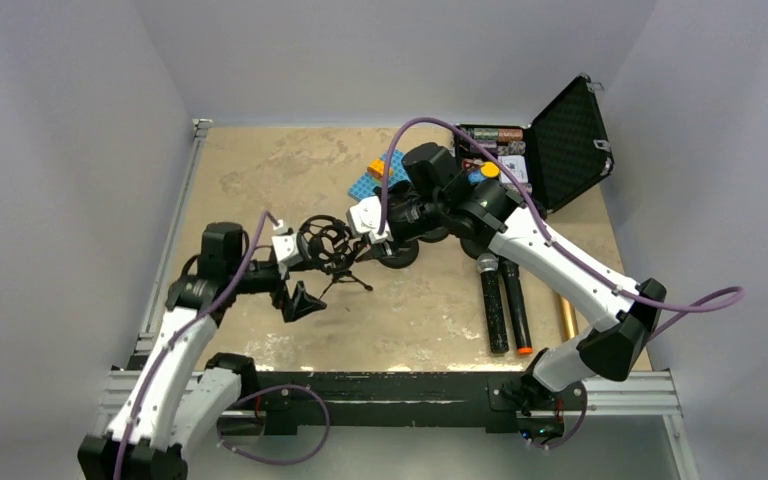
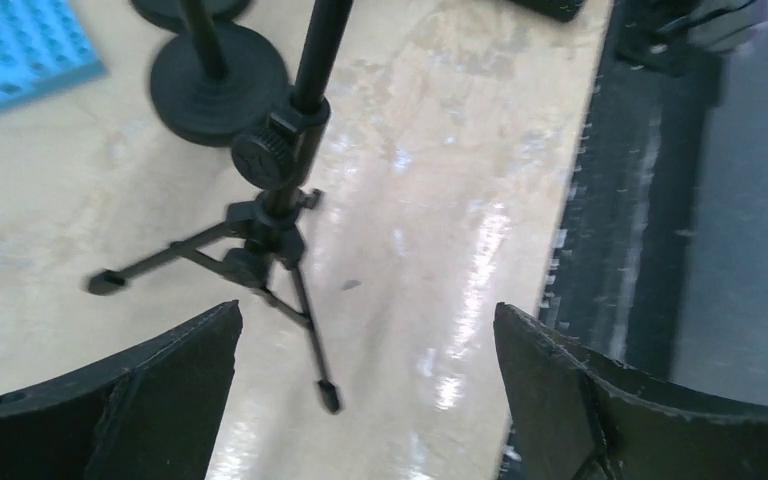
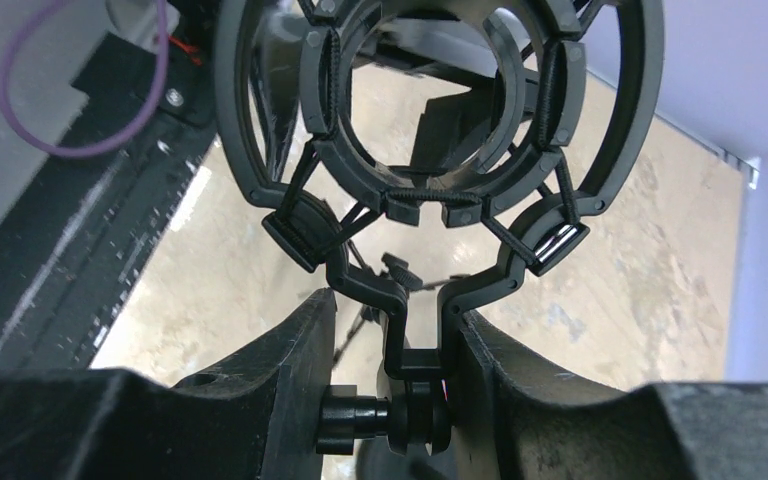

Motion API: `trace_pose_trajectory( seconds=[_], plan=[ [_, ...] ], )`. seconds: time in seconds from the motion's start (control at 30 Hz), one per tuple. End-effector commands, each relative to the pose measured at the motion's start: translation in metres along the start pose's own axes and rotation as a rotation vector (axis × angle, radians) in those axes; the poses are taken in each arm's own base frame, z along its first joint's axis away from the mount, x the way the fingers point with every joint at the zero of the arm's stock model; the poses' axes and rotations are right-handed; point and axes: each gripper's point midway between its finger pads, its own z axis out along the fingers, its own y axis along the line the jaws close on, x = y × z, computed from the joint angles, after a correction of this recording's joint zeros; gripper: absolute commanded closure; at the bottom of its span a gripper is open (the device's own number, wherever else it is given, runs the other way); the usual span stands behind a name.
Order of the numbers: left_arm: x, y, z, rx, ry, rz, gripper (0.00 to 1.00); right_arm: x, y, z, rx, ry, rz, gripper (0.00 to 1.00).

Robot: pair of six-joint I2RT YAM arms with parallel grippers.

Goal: Remove the microphone from the stand

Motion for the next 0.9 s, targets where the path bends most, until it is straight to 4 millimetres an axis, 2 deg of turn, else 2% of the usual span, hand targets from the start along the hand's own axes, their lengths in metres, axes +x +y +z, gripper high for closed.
trace_pose_trajectory(
  seconds=[0.0, 0.1, 0.17, 0.23, 0.37, 0.5, 0.57, 0.87],
  plan=[
    [-0.025, 0.021, -0.014, -0.234, -0.144, 0.462, 0.00, -0.039, -0.012, -0.005, 0.015, -0.133, 0.015, 0.97],
    [-0.037, 0.030, -0.021, -0.330, -0.193, 0.622, 0.00, -0.038, -0.007, -0.002, -0.014, -0.146, 0.077, 0.97],
    [-0.037, 0.026, -0.019, -0.297, -0.182, 0.680, 0.00, -0.038, -0.005, -0.001, -0.028, -0.151, 0.110, 0.97],
    [-0.039, 0.012, -0.017, -0.222, -0.186, 0.747, 0.01, -0.034, -0.004, 0.001, -0.038, -0.148, 0.135, 0.97],
    [-0.038, -0.014, -0.010, -0.076, -0.202, 0.948, 0.15, -0.033, -0.005, 0.002, -0.042, -0.144, 0.145, 0.97],
    [-0.030, -0.021, -0.004, -0.001, -0.169, 1.128, 0.31, -0.032, -0.008, 0.004, -0.046, -0.139, 0.155, 0.97],
    [-0.032, -0.021, -0.003, 0.011, -0.169, 1.163, 0.36, -0.032, -0.008, 0.005, -0.046, -0.139, 0.157, 0.97],
    [-0.031, -0.019, 0.009, 0.058, -0.161, 1.159, 0.38, -0.030, -0.007, 0.006, -0.047, -0.134, 0.159, 0.97]
  ],
)
